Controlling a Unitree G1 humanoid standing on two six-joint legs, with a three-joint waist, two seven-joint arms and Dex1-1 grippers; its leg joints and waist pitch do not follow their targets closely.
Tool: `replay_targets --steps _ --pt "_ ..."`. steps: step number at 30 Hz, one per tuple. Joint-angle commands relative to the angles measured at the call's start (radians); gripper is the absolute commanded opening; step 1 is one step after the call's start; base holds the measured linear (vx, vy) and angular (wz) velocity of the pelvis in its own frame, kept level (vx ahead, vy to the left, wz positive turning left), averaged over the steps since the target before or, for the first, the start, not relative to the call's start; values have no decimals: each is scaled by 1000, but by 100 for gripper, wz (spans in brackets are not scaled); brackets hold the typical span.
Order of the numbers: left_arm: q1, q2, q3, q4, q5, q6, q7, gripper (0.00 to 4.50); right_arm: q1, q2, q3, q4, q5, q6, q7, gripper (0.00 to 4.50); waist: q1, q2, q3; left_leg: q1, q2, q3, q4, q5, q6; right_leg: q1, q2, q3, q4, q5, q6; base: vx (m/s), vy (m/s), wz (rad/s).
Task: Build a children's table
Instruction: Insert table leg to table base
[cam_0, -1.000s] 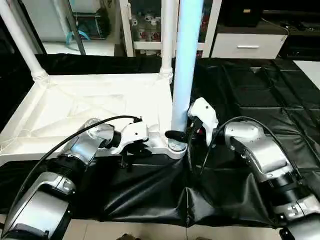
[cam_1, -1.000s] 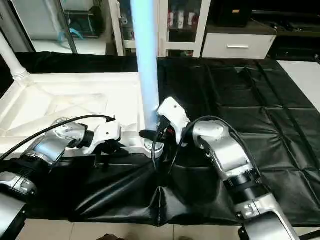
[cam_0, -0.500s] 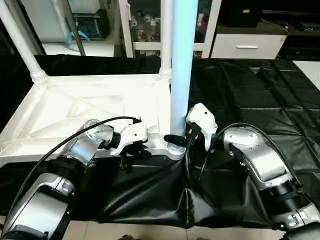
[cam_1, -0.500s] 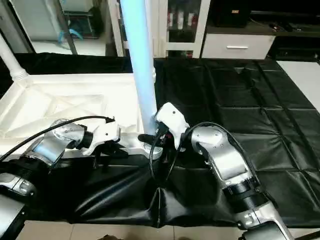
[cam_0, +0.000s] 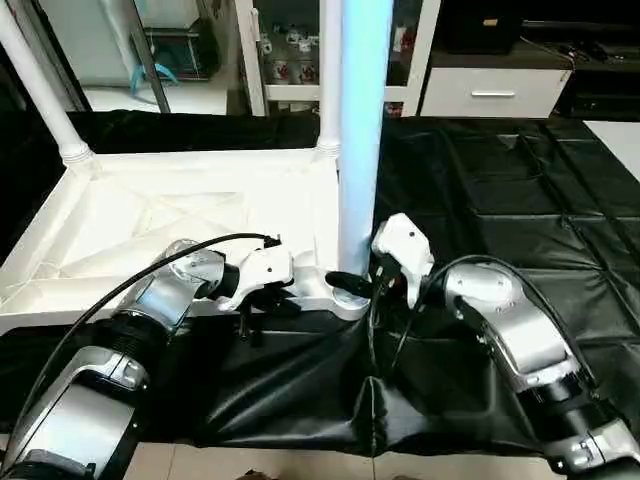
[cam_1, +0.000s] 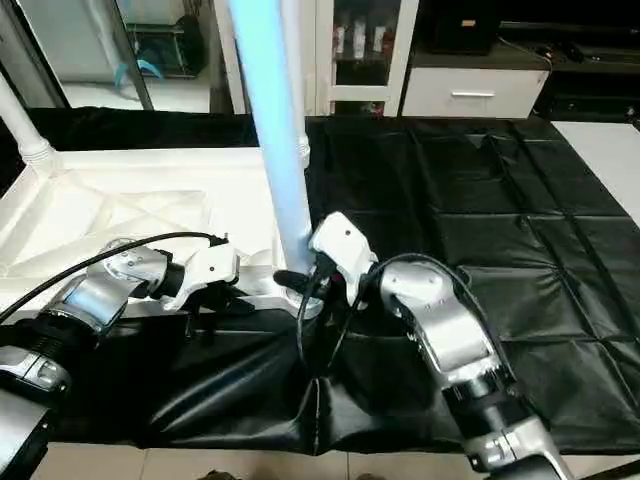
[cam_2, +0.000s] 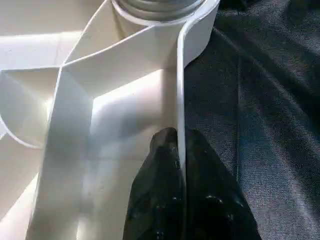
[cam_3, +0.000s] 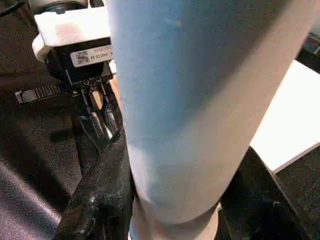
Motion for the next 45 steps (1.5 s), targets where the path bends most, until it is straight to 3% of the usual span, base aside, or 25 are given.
replay_targets --steps 1,3,4,5,8,9,12,15,19,26,29,34,39,45 --pt "7 0 2 18 16 4 38 2 67 10 60 1 33 20 47 186 -2 9 -50 27 97 -51 -104 -263 -43 20 -82 42 -74 -68 -254 0 0 0" --pt "6 -1 1 19 16 5 38 2 74 7 59 1 35 15 50 186 -2 5 -52 28 97 -50 -104 -244 -36 22 -80 41 -72 -35 -257 0 0 0" --pt "6 -1 1 19 16 5 38 2 74 7 59 1 35 15 50 186 -1 4 -55 26 95 -48 -100 -207 -17 27 -82 40 -70 10 -266 0 0 0" --pt "4 -2 0 21 16 4 38 2 86 7 49 -2 45 18 51 186 -1 11 -55 26 95 -47 -99 -198 -10 28 -82 40 -71 24 -269 0 0 0" --pt "2 -3 -1 24 17 3 38 2 98 9 35 -3 54 20 50 186 2 9 -56 25 96 -48 -99 -199 3 30 -83 39 -72 12 -274 0 0 0" --pt "-6 -7 -1 34 19 -2 43 2 124 10 1 -4 77 26 47 186 2 19 -55 28 97 -47 -101 -212 -2 28 -81 38 -75 3 -272 0 0 0" --pt "-9 -8 -1 39 20 -5 44 2 139 8 -20 -6 86 28 46 186 2 14 -56 27 98 -49 -103 -217 -1 31 -82 37 -73 4 -273 0 0 0" --pt "-11 -9 -1 43 21 -8 43 2 167 4 -56 -14 112 37 48 186 1 21 -54 28 96 -48 -104 -242 -7 29 -82 38 -80 -53 -266 0 0 0" --pt "-11 -9 -1 43 21 -8 40 2 177 -6 -72 -10 120 51 47 186 6 22 -58 29 98 -48 -103 -208 0 28 -80 36 -76 -10 -266 0 0 0" --pt "-7 -5 -1 39 14 -12 20 2 139 -55 -29 73 36 91 38 186 7 24 -55 28 97 -47 -104 -212 -1 29 -82 35 -78 -37 -265 0 0 0" --pt "0 -4 -3 31 11 -11 12 2 99 -86 14 114 9 117 78 186 6 19 -55 29 98 -48 -105 -224 -6 30 -81 35 -78 -53 -265 0 0 0" --pt "5 -3 -4 26 10 -10 7 2 71 -92 32 136 5 130 98 186 6 19 -55 27 98 -47 -104 -210 -1 29 -83 36 -78 -42 -266 0 0 0" --pt "13 -3 -4 14 4 -6 -2 2 16 -86 57 193 22 147 136 186 2 18 -52 27 99 -48 -106 -236 -5 27 -84 37 -82 -98 -267 0 0 0" --pt "21 1 -4 2 1 1 -8 2 13 -69 103 201 15 148 179 186 3 16 -54 25 99 -47 -105 -213 3 28 -84 38 -81 -80 -265 0 0 0"
